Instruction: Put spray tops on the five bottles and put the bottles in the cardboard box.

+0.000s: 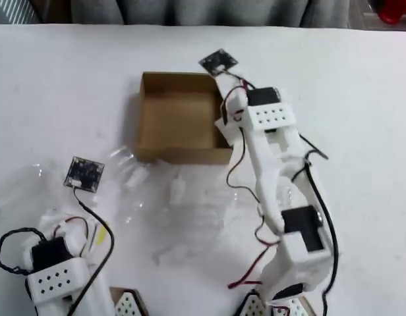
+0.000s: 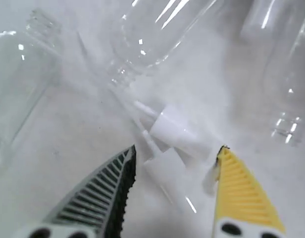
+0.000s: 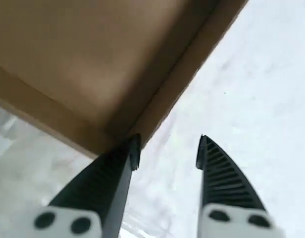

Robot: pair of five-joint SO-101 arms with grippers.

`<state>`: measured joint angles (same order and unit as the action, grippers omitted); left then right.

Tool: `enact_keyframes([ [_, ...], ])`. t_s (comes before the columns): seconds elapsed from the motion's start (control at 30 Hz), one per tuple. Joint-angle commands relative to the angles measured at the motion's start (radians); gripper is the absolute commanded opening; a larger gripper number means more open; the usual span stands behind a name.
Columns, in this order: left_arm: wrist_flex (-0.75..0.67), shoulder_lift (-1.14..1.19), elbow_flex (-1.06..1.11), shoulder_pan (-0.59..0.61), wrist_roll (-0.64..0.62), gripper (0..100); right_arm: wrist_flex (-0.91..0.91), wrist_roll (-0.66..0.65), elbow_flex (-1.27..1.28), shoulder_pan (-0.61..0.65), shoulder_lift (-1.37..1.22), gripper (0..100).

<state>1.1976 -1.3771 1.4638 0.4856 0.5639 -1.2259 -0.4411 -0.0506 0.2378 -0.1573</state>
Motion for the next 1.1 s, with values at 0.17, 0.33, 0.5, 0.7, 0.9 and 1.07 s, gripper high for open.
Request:
enact_keyframes([
  [0.17, -0.02, -0.016, -0.003, -0.013, -0.008, 25, -0.208, 0.092, -0.009, -0.001, 0.26, 4.9],
  [0.33, -0.02, -0.016, -0.002, -0.013, -0.008, 25, -0.291, 0.117, 0.038, -0.042, 0.309, 1.6],
  [0.5, -0.02, -0.016, -0.002, -0.013, -0.008, 25, -0.272, 0.118, 0.192, -0.119, 0.38, 1.6],
  [0.7, -0.02, -0.016, -0.002, -0.013, -0.008, 25, -0.177, 0.11, 0.445, -0.182, 0.492, 1.8],
  [0.9, -0.02, -0.016, -0.002, -0.013, -0.006, 25, -0.033, 0.11, 0.68, -0.216, 0.55, 1.8],
  [1.07, -0.02, -0.016, -0.002, -0.013, -0.006, 25, -0.012, 0.11, 0.76, -0.309, 0.552, 1.8],
])
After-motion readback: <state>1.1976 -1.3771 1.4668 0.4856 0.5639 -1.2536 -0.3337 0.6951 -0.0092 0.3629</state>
